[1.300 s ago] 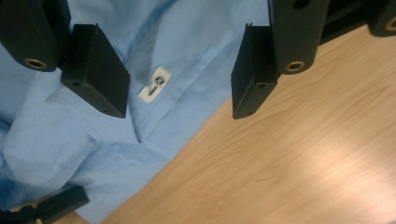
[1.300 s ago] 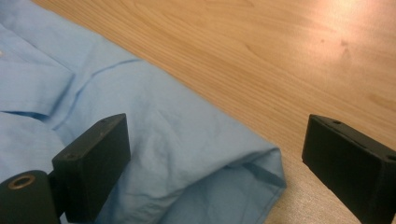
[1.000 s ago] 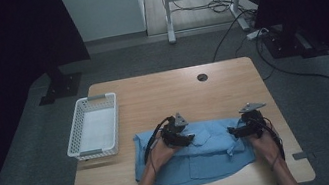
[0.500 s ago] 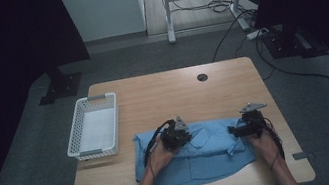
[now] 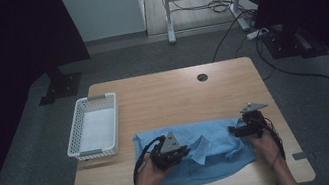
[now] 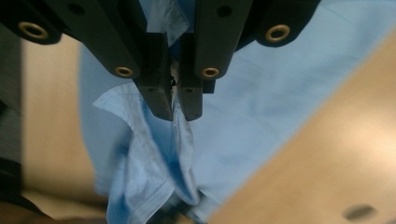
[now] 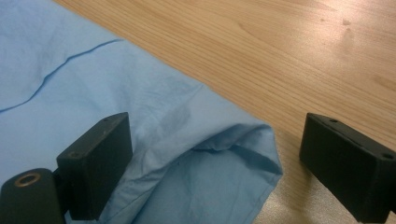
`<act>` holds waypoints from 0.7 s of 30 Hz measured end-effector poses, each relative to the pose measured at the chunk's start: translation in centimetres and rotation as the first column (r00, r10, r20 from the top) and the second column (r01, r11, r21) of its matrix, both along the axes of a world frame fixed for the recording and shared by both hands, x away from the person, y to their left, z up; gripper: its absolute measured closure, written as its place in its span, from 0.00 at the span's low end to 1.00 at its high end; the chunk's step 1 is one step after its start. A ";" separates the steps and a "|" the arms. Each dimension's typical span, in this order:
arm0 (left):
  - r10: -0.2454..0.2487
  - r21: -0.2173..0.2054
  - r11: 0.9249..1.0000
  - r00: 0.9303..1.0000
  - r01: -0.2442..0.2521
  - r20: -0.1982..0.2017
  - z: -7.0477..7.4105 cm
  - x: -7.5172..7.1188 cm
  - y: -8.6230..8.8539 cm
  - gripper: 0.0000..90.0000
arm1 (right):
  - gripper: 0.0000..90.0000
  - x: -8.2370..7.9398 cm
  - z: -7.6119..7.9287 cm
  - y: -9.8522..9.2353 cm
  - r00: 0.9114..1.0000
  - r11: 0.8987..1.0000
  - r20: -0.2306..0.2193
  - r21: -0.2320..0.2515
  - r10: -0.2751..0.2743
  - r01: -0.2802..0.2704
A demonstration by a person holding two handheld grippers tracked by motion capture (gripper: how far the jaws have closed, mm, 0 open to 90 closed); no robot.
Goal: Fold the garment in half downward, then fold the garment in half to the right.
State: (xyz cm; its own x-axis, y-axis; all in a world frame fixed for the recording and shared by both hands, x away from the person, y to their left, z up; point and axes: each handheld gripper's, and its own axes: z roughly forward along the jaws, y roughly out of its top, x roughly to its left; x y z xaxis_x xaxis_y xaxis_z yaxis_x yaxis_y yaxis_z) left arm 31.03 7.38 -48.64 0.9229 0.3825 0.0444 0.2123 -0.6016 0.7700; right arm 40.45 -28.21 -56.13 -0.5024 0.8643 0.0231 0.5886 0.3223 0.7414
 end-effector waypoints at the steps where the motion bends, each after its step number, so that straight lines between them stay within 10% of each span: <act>1: -0.013 0.008 1.000 1.000 0.013 -0.010 -0.5 -0.3 0.1 0.93 | 0.10 0.0 0.0 0.0 1.000 1.000 0.000 0.000 0.000 0.000; 7: -0.077 0.071 0.994 0.994 0.083 -0.082 -2.9 -1.5 -0.1 0.85 | 0.10 0.0 0.0 0.0 1.000 1.000 0.001 0.000 -0.004 0.004; 13: -0.015 -0.031 0.999 0.997 0.012 -0.078 -1.5 -1.1 0.3 0.39 | 0.10 0.0 0.0 0.0 1.000 1.000 0.001 0.000 -0.004 0.004; 21: 0.123 -0.037 0.991 0.989 -0.126 -0.076 -1.1 0.2 1.8 0.24 | 0.10 0.0 0.0 0.0 1.000 1.000 0.000 0.001 -0.006 0.006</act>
